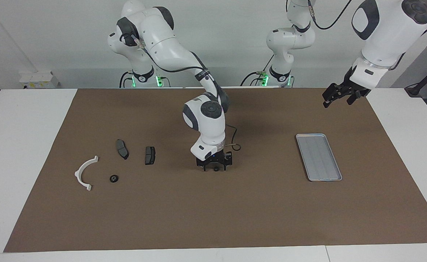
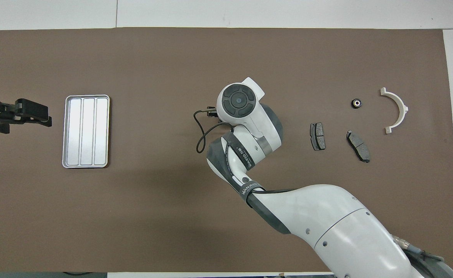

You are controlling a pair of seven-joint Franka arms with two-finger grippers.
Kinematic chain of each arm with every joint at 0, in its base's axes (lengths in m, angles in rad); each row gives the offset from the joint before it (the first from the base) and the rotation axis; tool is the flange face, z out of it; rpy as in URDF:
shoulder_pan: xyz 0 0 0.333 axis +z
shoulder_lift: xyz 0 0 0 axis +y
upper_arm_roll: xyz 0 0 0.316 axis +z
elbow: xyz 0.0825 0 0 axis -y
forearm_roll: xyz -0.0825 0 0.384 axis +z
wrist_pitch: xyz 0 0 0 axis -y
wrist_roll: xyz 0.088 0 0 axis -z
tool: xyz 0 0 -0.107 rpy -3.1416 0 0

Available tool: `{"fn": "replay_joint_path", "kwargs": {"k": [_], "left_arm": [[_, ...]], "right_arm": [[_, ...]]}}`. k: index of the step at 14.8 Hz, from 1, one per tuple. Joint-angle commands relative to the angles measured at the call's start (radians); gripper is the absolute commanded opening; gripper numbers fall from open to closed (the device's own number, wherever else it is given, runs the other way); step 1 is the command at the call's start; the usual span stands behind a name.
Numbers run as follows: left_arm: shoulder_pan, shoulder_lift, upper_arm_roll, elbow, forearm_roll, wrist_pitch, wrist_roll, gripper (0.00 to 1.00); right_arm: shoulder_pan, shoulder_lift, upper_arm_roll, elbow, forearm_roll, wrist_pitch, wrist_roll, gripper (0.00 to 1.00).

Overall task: Place bearing gear from tray to pile
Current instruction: 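Lower the right gripper and grasp the second black bearing, then carry the bearing with the right gripper to the other bearing near the arc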

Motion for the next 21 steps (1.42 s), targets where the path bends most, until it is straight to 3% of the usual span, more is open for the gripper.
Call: {"fn": "replay_joint_path", "kwargs": {"k": [1,3,9,11,14,21], "left_arm": [[0.009,-0.011,-0.009,-0.006,0.005,0.009,0.008,1.00],[0.005,-0.011,-0.009,-0.006,0.005,0.007,0.008,1.00],[0.005,-0.012,-0.009,-0.007,0.005,0.007,0.008,1.00],[0.005,-0.012,-0.009,-0.007,0.005,0.006,0.008,1.00],[0.005,-0.012,-0.009,-0.008,0.005,0.006,0.008,1.00],[0.005,-0.012,-0.009,-0.008,0.005,0.007,0.007,1.00]], "right_arm": [[-0.003,0.005,0.008,-0.005,-0.013,0.015,-0.002,0.28],[-0.002,0.002,0.008,-0.003,-0.013,0.011,-0.001,0.00],[-0.018,-0.004,0.006,0.017,-0.036,-0.060,-0.046,0.00],[-0.047,-0.007,0.006,0.066,-0.033,-0.115,-0.118,0.00],[-0.127,-0.027,0.011,0.116,-0.022,-0.204,-0.272,0.00],[-0.362,-0.093,0.016,0.095,0.013,-0.285,-0.668,0.00]]}}
